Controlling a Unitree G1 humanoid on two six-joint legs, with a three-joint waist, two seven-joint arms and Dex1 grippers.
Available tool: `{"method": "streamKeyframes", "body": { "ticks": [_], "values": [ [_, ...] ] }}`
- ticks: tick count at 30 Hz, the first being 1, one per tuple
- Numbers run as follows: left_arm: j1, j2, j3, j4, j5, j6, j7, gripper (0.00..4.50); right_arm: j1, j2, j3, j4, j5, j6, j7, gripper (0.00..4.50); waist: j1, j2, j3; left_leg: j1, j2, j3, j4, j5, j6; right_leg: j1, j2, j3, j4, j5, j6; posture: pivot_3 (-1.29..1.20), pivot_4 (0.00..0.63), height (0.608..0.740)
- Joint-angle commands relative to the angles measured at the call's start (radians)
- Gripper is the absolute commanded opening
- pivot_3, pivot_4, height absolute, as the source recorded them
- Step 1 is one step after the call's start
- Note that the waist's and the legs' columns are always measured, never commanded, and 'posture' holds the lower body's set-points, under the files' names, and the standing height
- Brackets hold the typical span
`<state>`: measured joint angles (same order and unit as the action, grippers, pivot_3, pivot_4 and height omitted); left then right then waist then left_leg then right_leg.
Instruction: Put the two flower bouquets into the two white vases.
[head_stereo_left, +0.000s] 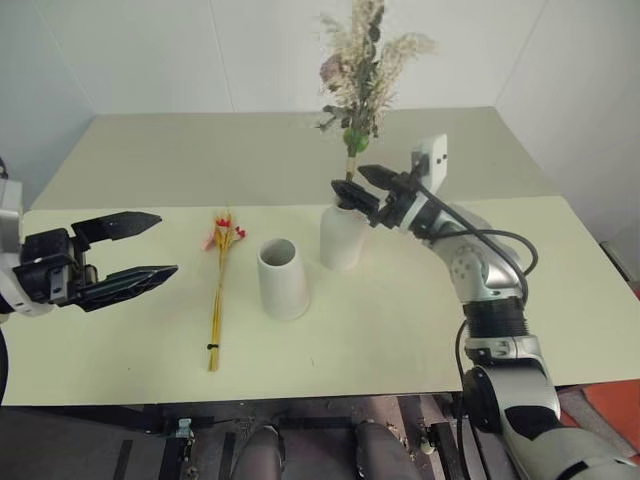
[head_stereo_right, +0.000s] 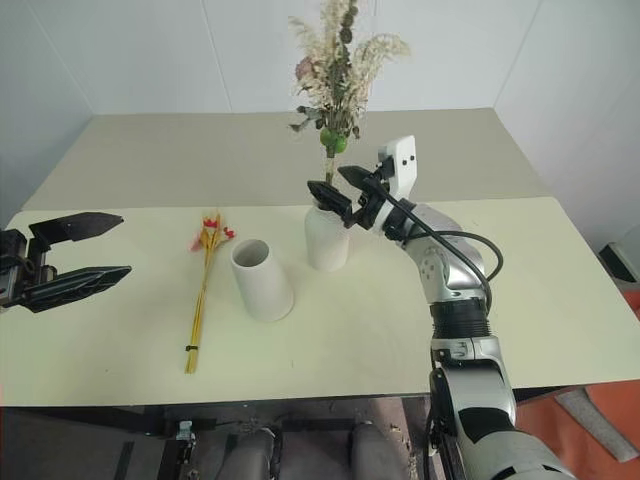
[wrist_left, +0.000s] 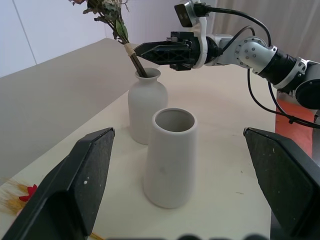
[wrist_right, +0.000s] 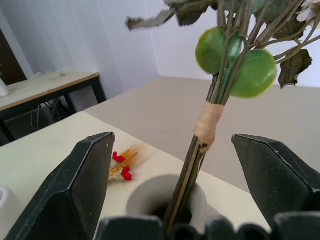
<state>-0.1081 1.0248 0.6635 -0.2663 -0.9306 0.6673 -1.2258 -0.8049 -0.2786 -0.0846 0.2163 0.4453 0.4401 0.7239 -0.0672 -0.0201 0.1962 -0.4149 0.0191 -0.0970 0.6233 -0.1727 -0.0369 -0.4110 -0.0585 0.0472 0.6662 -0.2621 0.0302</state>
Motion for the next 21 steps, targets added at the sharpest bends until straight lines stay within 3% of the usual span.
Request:
{"method": "streamKeyframes", "body": {
  "ticks": [1, 10, 16, 21],
  "values": [
    [0.003, 0.017, 0.042, -0.029, -0.018, 0.004, 0.007, 4.5, 0.019, -0.03, -0.002, -0.08, 0.023, 0.023, 0.027, 4.48, 0.0, 0.0, 0.0, 0.0, 0.0, 0.0, 0.0, 0.0, 0.0, 0.0, 0.0, 0.0, 0.0, 0.0, 0.0, 0.0, 0.15, 0.74],
    [0.012, 0.015, 0.047, -0.039, -0.02, 0.011, 0.014, 4.5, -0.03, -0.056, -0.024, -0.051, 0.05, 0.112, 0.032, 4.48, -0.002, 0.0, 0.0, 0.0, 0.0, 0.0, 0.0, 0.0, 0.0, 0.0, 0.0, 0.0, 0.0, 0.0, 0.0, 0.0, 0.15, 0.74],
    [0.014, 0.01, 0.041, -0.053, -0.029, 0.013, 0.026, 4.5, -0.235, -0.039, -0.035, 0.24, 0.047, 0.116, 0.071, 4.48, -0.003, 0.0, 0.0, 0.001, 0.0, 0.0, 0.0, 0.0, 0.0, 0.0, 0.0, 0.0, 0.0, 0.0, 0.0, 0.0, 0.15, 0.74],
    [0.013, 0.015, 0.047, -0.06, -0.034, 0.013, 0.028, 4.5, -0.373, -0.041, -0.03, 0.483, 0.051, 0.138, 0.191, 4.48, 0.0, 0.0, 0.0, 0.0, 0.0, 0.0, -0.001, 0.0, 0.0, 0.001, 0.0, 0.0, -0.001, 0.0, 0.0, 0.0, 0.15, 0.74]
  ]
}}
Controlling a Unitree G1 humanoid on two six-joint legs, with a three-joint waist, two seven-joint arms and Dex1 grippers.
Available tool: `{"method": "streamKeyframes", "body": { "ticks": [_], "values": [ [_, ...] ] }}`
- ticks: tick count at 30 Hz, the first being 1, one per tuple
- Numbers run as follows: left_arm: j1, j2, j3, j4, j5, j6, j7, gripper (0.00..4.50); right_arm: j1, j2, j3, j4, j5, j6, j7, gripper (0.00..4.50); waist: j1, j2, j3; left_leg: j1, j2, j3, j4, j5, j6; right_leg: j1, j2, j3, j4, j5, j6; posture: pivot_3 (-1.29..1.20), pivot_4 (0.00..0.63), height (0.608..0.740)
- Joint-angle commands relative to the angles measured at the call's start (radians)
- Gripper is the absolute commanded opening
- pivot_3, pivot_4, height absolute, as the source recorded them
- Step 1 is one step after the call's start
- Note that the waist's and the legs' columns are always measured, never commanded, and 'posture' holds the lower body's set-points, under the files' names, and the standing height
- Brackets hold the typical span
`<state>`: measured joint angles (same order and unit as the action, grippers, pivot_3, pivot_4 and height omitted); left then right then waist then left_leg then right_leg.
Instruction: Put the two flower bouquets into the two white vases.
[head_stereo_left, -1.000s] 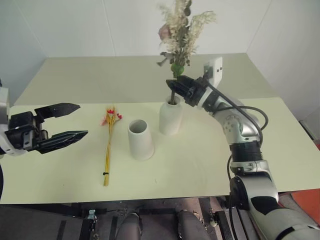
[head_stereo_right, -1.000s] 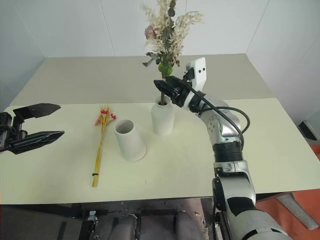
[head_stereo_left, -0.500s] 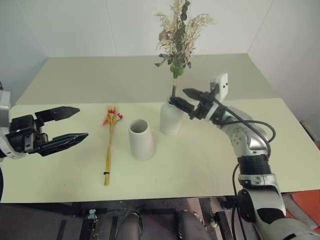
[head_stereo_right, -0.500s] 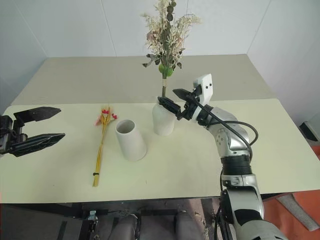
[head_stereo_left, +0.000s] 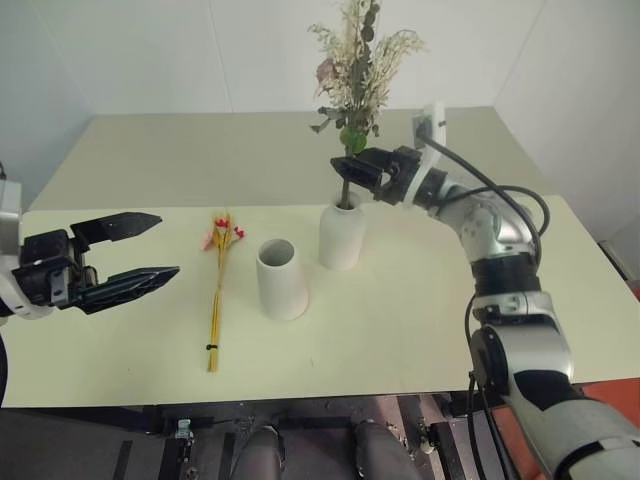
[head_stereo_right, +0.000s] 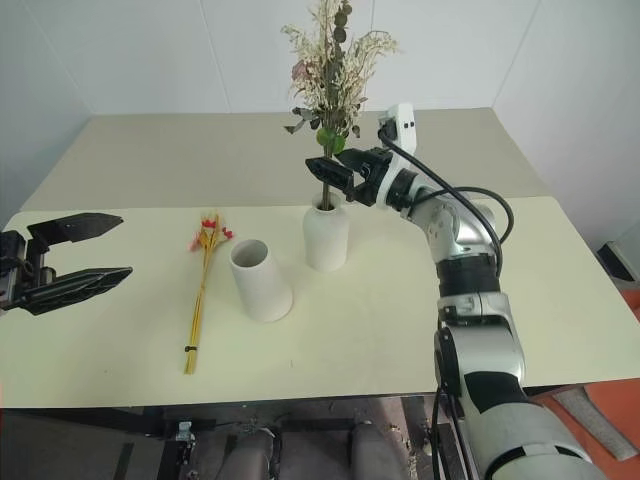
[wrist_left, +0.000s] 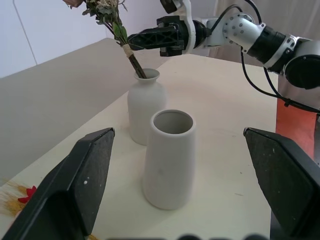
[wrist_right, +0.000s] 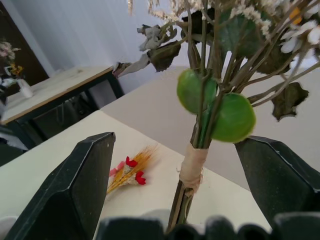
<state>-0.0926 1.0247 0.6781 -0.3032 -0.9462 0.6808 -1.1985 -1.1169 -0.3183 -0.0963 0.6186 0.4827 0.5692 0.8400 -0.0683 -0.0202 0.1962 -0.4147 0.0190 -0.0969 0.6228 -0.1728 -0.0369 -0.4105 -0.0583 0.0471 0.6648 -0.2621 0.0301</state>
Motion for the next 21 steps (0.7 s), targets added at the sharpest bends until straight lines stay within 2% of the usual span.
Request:
{"method": "streamKeyframes", "body": {
  "ticks": [1, 8, 15, 21],
  "values": [
    [-0.002, 0.016, 0.036, -0.024, -0.019, 0.0, 0.001, 4.5, -0.079, -0.001, -0.014, 0.112, 0.013, 0.012, 0.109, 4.48, 0.002, 0.0, 0.0, 0.0, 0.0, 0.0, 0.0, 0.0, 0.0, 0.0, 0.0, 0.0, 0.0, 0.0, 0.0, 0.0, 0.15, 0.74],
    [0.022, 0.009, 0.061, -0.045, -0.022, 0.002, 0.012, 4.5, -0.152, 0.025, -0.039, 0.218, 0.018, -0.026, 0.214, 4.48, -0.002, 0.0, 0.0, 0.0, 0.0, 0.0, 0.0, 0.0, 0.0, 0.0, 0.0, 0.0, 0.001, 0.0, 0.0, 0.0, 0.15, 0.74],
    [0.032, 0.01, 0.068, -0.046, -0.021, 0.002, 0.014, 4.5, -0.122, -0.018, -0.094, 0.124, 0.116, 0.09, 0.373, 4.48, 0.002, 0.0, 0.0, 0.0, 0.0, 0.0, 0.0, 0.0, 0.0, 0.0, 0.0, 0.0, 0.0, 0.0, 0.0, 0.0, 0.15, 0.74],
    [0.021, 0.013, 0.05, -0.035, -0.013, -0.003, 0.014, 4.5, -0.039, -0.038, -0.082, 0.032, 0.109, 0.113, 0.379, 4.48, 0.0, 0.0, 0.0, 0.0, 0.0, 0.0, 0.0, 0.0, 0.0, 0.0, 0.0, 0.0, 0.0, 0.0, 0.0, 0.0, 0.15, 0.74]
  ]
}}
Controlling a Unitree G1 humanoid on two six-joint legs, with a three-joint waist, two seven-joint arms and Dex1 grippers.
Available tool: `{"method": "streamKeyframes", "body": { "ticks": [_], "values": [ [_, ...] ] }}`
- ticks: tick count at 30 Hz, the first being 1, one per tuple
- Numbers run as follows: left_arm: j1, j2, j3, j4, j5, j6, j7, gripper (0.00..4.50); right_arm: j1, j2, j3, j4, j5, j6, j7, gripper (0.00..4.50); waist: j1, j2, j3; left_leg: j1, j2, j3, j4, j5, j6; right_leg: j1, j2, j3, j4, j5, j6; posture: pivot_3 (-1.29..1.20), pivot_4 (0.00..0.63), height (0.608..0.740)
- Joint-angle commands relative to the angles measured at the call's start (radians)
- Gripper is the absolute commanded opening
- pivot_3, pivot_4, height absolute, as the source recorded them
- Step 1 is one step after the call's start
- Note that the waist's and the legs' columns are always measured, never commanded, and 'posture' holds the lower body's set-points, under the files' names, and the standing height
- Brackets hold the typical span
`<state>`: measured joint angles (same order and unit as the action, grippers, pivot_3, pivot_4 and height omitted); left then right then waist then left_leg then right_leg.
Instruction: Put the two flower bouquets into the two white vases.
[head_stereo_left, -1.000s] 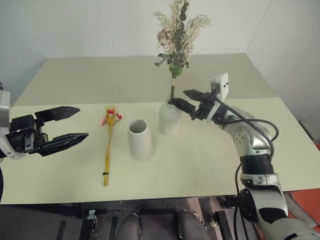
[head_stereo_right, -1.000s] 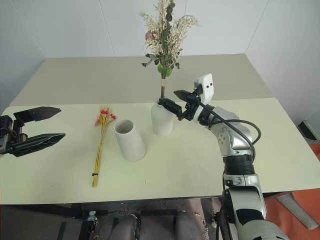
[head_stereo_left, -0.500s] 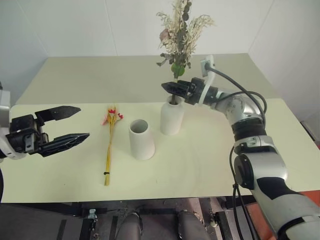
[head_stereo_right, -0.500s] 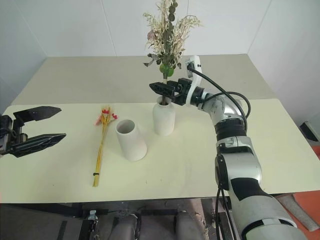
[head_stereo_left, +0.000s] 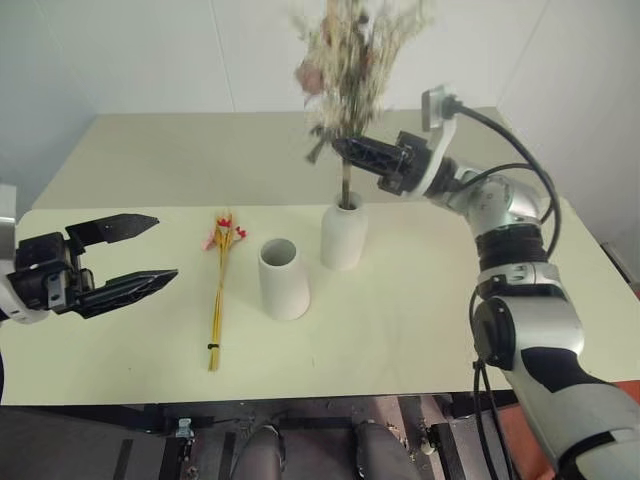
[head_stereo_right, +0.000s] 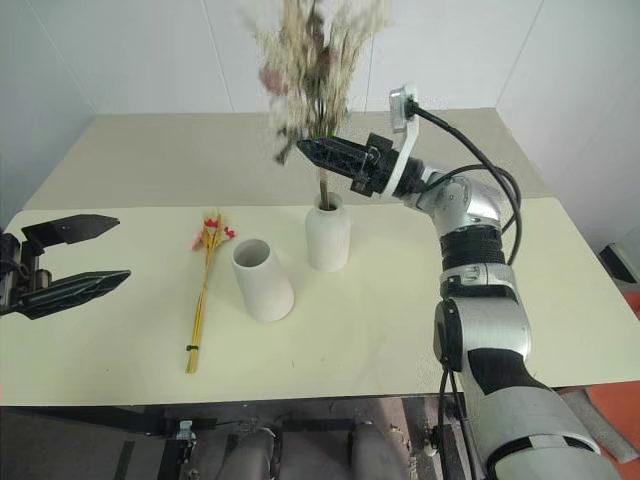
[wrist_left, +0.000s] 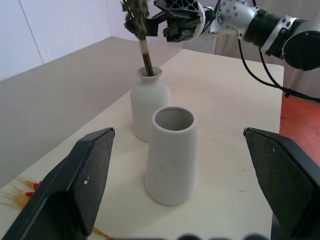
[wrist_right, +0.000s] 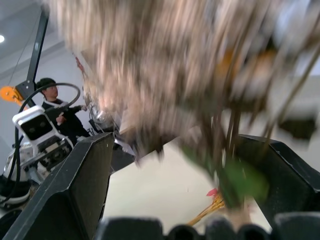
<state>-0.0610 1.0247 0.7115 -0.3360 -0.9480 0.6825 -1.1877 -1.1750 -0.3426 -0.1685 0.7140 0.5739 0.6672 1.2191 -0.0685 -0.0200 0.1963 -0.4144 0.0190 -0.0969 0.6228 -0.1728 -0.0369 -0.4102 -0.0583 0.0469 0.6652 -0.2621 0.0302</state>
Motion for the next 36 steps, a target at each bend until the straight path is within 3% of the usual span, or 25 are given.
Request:
{"method": "streamKeyframes", "body": {
  "ticks": [1, 15, 20, 24, 29, 36],
  "values": [
    [-0.013, 0.014, 0.013, 0.0, -0.011, -0.004, 0.004, 4.5, 0.034, -0.018, -0.003, -0.081, 0.008, 0.013, -0.008, 4.48, 0.0, 0.0, 0.0, 0.0, 0.0, 0.0, 0.0, 0.0, 0.0, 0.0, 0.0, 0.0, 0.0, 0.0, 0.0, 0.0, 0.15, 0.74],
    [0.05, 0.011, 0.026, 0.012, 0.036, 0.01, 0.047, 4.5, 0.253, -0.161, 0.119, -0.347, -0.162, -0.092, -0.098, 4.48, 0.0, 0.0, 0.0, 0.0, 0.0, 0.0, 0.0, 0.0, 0.0, -0.001, 0.0, 0.0, 0.0, 0.0, 0.0, 0.0, 0.15, 0.74],
    [0.108, 0.052, 0.008, 0.024, 0.114, 0.062, 0.103, 4.5, 0.31, -0.284, 0.135, -0.462, -0.177, -0.165, -0.001, 4.48, 0.001, 0.0, 0.0, 0.0, 0.0, 0.0, 0.0, 0.0, 0.0, 0.0, 0.0, 0.0, 0.0, 0.0, 0.0, 0.0, 0.15, 0.74],
    [0.107, 0.129, -0.089, 0.024, 0.187, 0.165, 0.199, 4.5, 0.332, -0.359, 0.123, -0.557, -0.138, -0.162, 0.067, 4.48, 0.003, 0.0, 0.0, 0.0, 0.0, 0.0, 0.0, 0.0, 0.0, 0.0, -0.001, 0.0, 0.0, -0.002, 0.004, 0.0, 0.15, 0.74],
    [-0.118, 0.178, -0.354, 0.085, 0.214, 0.419, 0.378, 4.5, 0.334, -0.421, 0.102, -0.676, -0.067, -0.148, 0.143, 4.48, 0.007, 0.0, 0.0, 0.003, 0.0, 0.0, 0.001, 0.0, 0.0, 0.003, 0.0, 0.0, 0.0, -0.004, 0.007, 0.0, 0.15, 0.74],
    [-0.477, 0.006, -0.589, 0.235, 0.271, 0.753, 0.589, 4.5, 0.321, -0.452, 0.107, -0.72, -0.01, -0.16, 0.217, 4.48, 0.013, 0.0, 0.0, 0.002, -0.001, 0.0, 0.002, 0.0, 0.0, 0.004, -0.001, -0.001, 0.0, -0.004, 0.008, 0.0, 0.15, 0.74]
  ]
}}
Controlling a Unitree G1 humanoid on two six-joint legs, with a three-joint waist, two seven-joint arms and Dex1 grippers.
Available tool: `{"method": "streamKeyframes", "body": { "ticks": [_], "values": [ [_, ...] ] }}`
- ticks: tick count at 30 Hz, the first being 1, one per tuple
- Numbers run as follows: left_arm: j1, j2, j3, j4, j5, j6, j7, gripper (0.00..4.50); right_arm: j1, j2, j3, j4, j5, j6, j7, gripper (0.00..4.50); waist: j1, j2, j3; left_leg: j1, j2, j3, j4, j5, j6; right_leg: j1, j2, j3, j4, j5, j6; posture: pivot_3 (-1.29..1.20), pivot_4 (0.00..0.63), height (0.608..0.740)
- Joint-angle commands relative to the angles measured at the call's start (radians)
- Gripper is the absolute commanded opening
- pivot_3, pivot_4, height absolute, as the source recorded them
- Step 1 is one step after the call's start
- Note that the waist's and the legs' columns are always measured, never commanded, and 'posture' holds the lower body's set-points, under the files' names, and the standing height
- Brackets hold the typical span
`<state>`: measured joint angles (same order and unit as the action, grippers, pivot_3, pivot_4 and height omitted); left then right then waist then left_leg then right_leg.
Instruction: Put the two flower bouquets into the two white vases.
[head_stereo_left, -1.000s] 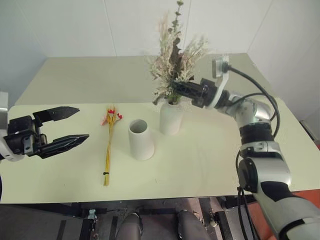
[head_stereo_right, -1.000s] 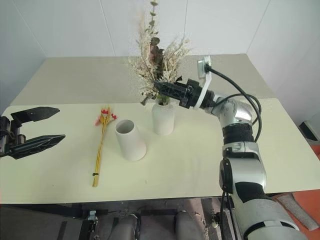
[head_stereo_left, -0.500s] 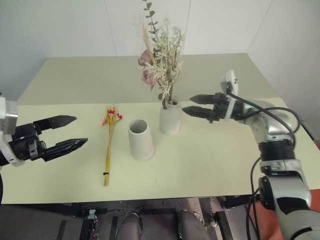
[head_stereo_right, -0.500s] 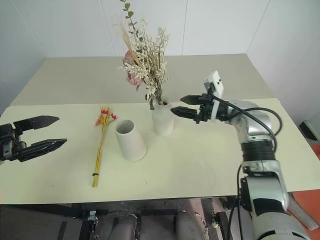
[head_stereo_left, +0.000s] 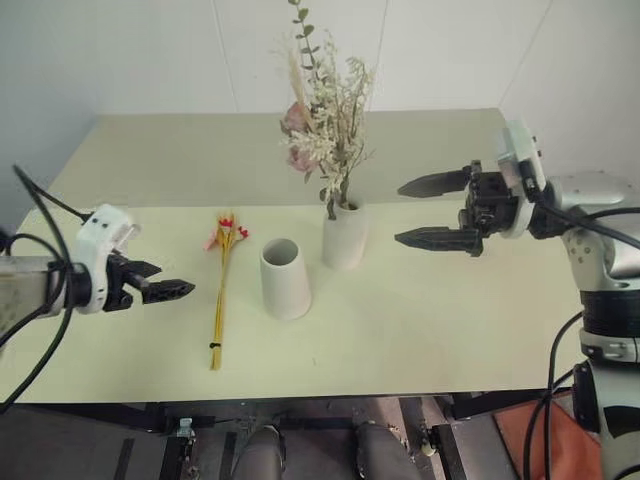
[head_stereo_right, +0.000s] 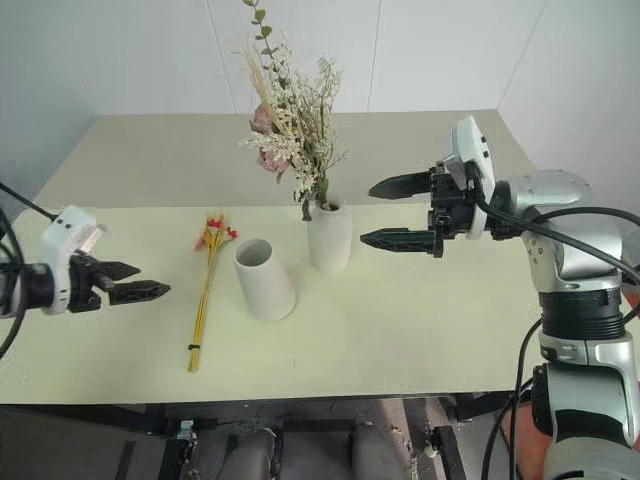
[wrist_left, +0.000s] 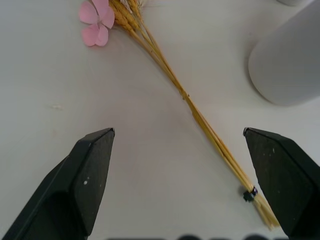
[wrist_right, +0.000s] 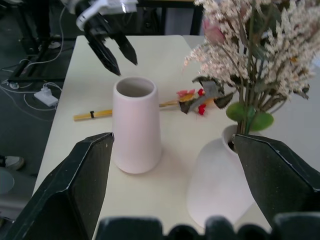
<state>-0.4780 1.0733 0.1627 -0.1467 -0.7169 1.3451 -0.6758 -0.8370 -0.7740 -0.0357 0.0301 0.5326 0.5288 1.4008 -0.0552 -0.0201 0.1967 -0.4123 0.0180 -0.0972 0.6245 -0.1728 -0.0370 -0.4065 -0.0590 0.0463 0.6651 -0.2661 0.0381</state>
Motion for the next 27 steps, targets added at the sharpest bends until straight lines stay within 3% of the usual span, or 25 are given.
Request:
{"method": "streamKeyframes", "body": {
  "ticks": [1, 10, 13, 25, 27],
  "values": [
    [-0.078, -0.068, -0.063, 0.056, 0.054, 0.099, 0.092, 4.5, -0.017, -0.024, -0.026, -0.037, 0.034, -0.026, 0.045, 4.48, 0.0, 0.0, 0.0, 0.0, 0.0, 0.0, 0.0, 0.0, 0.0, 0.0, 0.0, 0.0, 0.0, 0.0, 0.0, 0.0, 0.15, 0.74],
    [-0.138, -0.245, -0.137, 0.129, 0.161, 0.088, 0.202, 4.5, -0.011, -0.042, -0.035, -0.042, 0.049, -0.027, 0.064, 4.48, 0.01, -0.001, 0.0, 0.0, 0.0, 0.0, 0.001, 0.0, 0.0, 0.0, 0.0, 0.0, 0.0, 0.003, -0.004, 0.0, 0.15, 0.74],
    [-0.159, -0.27, -0.139, 0.166, 0.193, 0.087, 0.219, 3.93, -0.004, -0.048, -0.037, -0.05, 0.061, -0.027, 0.063, 4.5, 0.012, -0.001, 0.0, 0.001, -0.001, 0.0, 0.001, 0.0, 0.0, 0.001, -0.001, 0.0, 0.0, 0.003, -0.003, 0.0, 0.15, 0.74],
    [-0.136, -0.246, -0.083, 0.164, 0.23, 0.053, 0.192, 0.2, 0.02, -0.061, -0.041, -0.065, 0.08, -0.023, 0.065, 4.5, 0.012, -0.001, 0.0, 0.001, -0.001, 0.0, 0.001, 0.0, 0.0, 0.002, -0.001, 0.0, 0.0, 0.003, -0.003, 0.0, 0.15, 0.74],
    [-0.104, -0.234, -0.018, 0.129, 0.225, -0.018, 0.176, 0.04, 0.022, -0.062, -0.038, -0.065, 0.086, -0.011, 0.059, 4.5, 0.011, -0.001, 0.0, 0.001, -0.001, 0.0, 0.001, 0.0, 0.0, 0.001, -0.001, 0.0, 0.0, 0.003, -0.003, 0.0, 0.15, 0.74]
  ]
}}
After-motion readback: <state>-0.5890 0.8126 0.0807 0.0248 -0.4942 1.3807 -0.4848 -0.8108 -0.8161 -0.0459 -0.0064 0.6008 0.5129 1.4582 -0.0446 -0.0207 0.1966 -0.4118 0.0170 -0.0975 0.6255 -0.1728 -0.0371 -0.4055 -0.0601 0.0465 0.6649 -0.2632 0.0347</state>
